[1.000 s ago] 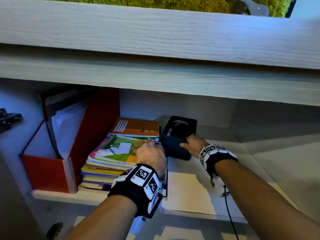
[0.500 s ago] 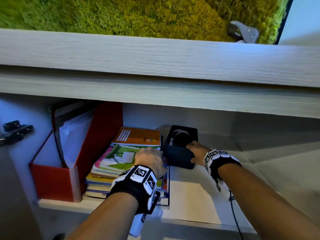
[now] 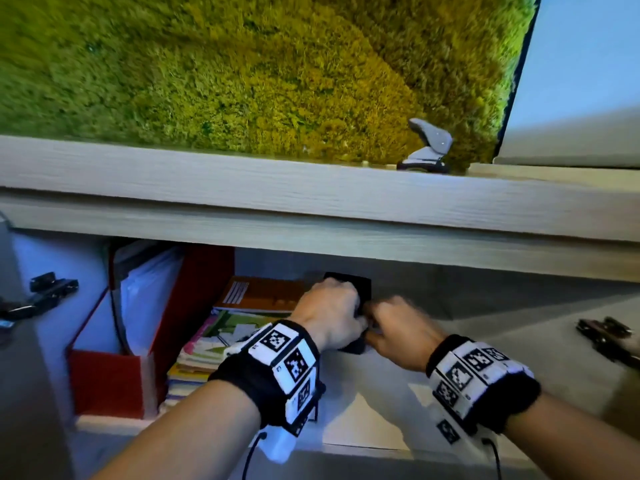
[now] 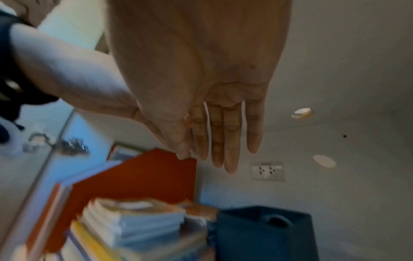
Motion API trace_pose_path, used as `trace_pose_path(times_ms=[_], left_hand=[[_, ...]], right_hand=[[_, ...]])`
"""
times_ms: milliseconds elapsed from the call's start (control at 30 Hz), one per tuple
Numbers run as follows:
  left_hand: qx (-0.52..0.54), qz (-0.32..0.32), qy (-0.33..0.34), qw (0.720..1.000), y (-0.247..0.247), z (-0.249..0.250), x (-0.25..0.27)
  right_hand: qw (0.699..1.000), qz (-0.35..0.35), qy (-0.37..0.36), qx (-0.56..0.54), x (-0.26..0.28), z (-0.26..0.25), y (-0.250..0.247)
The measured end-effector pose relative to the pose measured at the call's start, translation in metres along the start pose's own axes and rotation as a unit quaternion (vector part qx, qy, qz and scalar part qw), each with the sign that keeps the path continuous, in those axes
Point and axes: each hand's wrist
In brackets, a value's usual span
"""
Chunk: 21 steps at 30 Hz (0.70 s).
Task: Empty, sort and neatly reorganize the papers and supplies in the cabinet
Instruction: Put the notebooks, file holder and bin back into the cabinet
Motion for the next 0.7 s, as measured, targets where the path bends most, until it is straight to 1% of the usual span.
trace_pose_path(times_ms=[100, 200, 267, 333, 433, 567, 633, 667, 700], left_hand=[[-0.012, 0.034, 0.056, 0.998, -0.039, 0.026, 0.014], [-0.002, 0.03, 0.102, 0.994, -0.072, 0.041, 0.029], [-0.02, 0.062, 0.125, 0.99, -0.094, 0.048, 0.039], [-0.022, 0.103, 0.142, 0.984, -0.117, 0.053, 0.048], [0.011, 0.158, 0.135, 0.978, -0.154, 0.053, 0.049], [0.06, 0.245, 0.108, 0.962, -0.193, 0.046, 0.037], [0.093, 0.266, 0.08, 0.956, -0.206, 0.04, 0.028], [0.094, 0.266, 0.069, 0.957, -0.21, 0.038, 0.025], [0.086, 0.259, 0.058, 0.96, -0.212, 0.036, 0.021]], right_hand=[[1.0, 0.024, -0.004, 0.015, 0.022, -0.013, -0.046], [0.999, 0.036, -0.036, 0.007, 0.046, -0.023, -0.091], [0.997, 0.039, -0.059, -0.022, 0.06, -0.032, -0.114], [0.993, 0.079, -0.07, -0.048, 0.068, -0.04, -0.133], [0.982, 0.164, -0.075, -0.052, 0.072, -0.051, -0.161], [0.962, 0.267, -0.057, -0.023, 0.058, -0.057, -0.197], [0.948, 0.313, -0.037, -0.034, 0.043, -0.055, -0.21], [0.946, 0.322, -0.026, -0.031, 0.035, -0.053, -0.215], [0.95, 0.312, -0.011, -0.021, 0.027, -0.051, -0.22]])
Point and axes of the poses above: each hand's wrist, its own x-axis away from the middle knuckle, its own y-axis out of the palm, z = x × y, and after that the axes turned 12 degrees about -x, right-handed
